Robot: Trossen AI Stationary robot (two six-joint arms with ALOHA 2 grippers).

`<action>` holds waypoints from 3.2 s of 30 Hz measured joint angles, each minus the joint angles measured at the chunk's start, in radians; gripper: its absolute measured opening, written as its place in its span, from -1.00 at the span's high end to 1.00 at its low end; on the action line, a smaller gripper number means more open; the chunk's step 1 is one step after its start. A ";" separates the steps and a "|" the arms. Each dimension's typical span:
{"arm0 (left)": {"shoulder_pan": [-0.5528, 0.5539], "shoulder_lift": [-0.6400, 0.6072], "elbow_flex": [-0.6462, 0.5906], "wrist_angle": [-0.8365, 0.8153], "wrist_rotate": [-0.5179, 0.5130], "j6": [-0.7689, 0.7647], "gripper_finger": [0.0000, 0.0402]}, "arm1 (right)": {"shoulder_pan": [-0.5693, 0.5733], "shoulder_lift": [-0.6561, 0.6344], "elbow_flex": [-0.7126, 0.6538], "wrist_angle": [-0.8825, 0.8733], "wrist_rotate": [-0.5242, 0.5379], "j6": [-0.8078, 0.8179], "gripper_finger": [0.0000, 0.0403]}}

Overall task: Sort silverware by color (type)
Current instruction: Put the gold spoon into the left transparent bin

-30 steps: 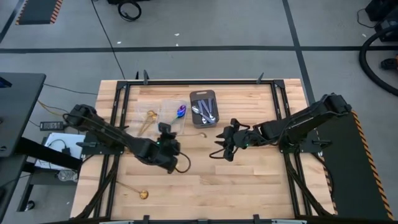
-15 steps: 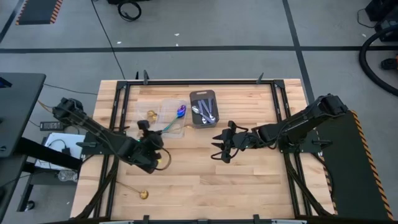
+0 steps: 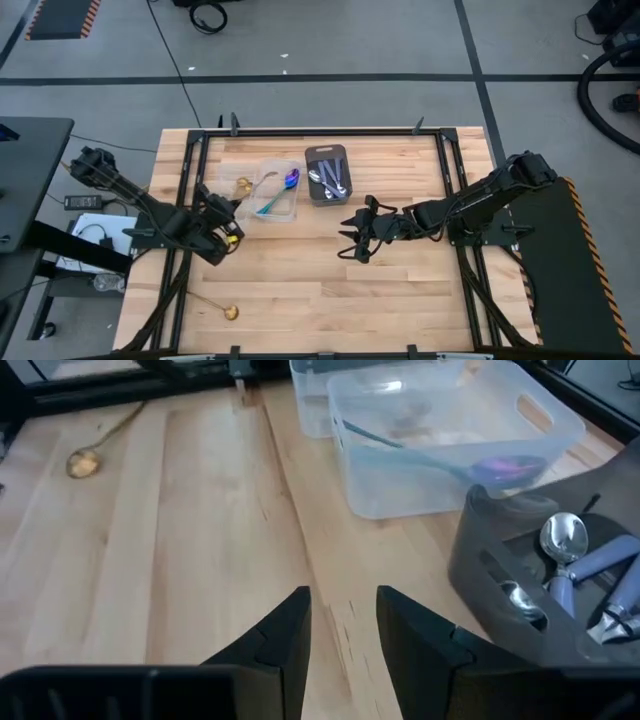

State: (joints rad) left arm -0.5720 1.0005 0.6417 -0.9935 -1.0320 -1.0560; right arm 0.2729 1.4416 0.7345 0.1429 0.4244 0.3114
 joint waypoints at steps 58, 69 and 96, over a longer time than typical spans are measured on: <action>0.256 0.252 -0.047 -0.147 0.543 -0.255 0.88 | 0.000 -0.001 0.000 -0.002 -0.008 0.000 0.38; 0.256 0.255 -0.046 -0.151 0.507 -0.252 0.57 | 0.000 -0.001 0.000 -0.002 -0.008 0.000 0.38; -0.105 0.255 0.235 0.011 0.638 0.252 0.45 | 0.000 -0.001 0.000 -0.006 -0.008 -0.027 0.38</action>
State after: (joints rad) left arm -0.6772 1.2552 0.8768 -0.9828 -0.3940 -0.8038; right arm 0.2729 1.4410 0.7349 0.1371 0.4168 0.2844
